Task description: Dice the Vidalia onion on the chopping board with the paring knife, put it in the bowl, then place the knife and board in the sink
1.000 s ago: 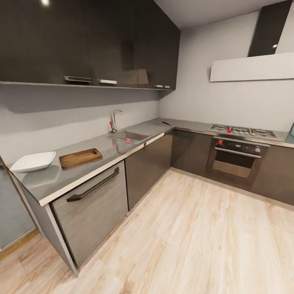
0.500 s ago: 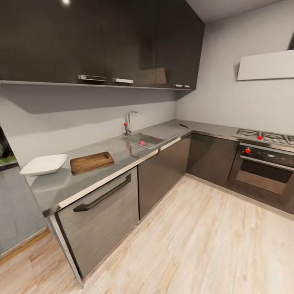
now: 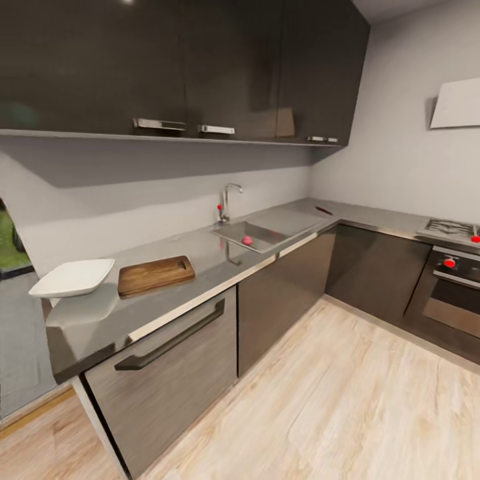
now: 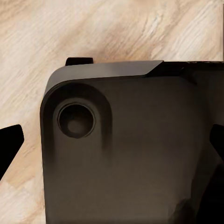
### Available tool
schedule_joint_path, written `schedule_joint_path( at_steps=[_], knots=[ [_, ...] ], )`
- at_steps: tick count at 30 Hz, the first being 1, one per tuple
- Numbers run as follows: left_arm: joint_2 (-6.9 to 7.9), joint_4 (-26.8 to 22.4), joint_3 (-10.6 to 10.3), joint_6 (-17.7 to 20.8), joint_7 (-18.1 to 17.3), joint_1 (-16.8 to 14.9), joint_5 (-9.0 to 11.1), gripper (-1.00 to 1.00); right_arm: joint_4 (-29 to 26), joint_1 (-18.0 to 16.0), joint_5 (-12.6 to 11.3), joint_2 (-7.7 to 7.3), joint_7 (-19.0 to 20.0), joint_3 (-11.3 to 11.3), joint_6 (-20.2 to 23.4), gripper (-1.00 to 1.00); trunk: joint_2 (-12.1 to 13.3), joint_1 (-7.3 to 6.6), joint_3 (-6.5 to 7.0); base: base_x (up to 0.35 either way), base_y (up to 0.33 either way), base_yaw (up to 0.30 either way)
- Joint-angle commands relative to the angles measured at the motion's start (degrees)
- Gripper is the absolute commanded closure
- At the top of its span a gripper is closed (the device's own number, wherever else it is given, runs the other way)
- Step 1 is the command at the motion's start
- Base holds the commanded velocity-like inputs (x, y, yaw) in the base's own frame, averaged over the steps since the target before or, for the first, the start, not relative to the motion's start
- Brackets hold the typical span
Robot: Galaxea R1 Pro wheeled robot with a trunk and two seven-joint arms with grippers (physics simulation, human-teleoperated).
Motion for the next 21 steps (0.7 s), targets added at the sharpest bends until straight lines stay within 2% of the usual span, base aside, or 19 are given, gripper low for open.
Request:
schedule_joint_path(
  at_steps=[1, 6, 16, 21],
  knots=[
    [-0.01, -0.1, 0.02, -0.02, 0.01, 0.03, -0.01, -1.0, -0.01, 0.02, -0.03, 0.0, -0.02, -0.02, -0.19, -1.0, -0.02, 0.04, -0.03, 0.341, -0.098, 0.154],
    [0.04, -0.1, 0.02, -0.02, 0.01, 0.04, -0.01, -1.0, -0.01, 0.02, 0.01, 0.0, -0.02, -0.02, -0.22, -1.0, -0.02, 0.04, -0.03, 0.341, -0.098, 0.103],
    [0.25, -0.1, 0.02, -0.02, 0.01, 0.03, 0.05, -1.0, -0.1, 0.02, 0.0, -0.09, -0.02, -0.1, -1.75, -1.0, -0.02, 0.04, -0.04, 0.341, -0.042, 0.006],
    [0.17, -0.1, 0.02, -0.06, 0.01, 0.03, 0.01, -1.0, -0.1, 0.02, -0.02, -0.09, -0.02, -0.1, -1.85, -1.0, -0.02, 0.04, -0.12, 0.313, 0.0, 0.233]
  ],
)
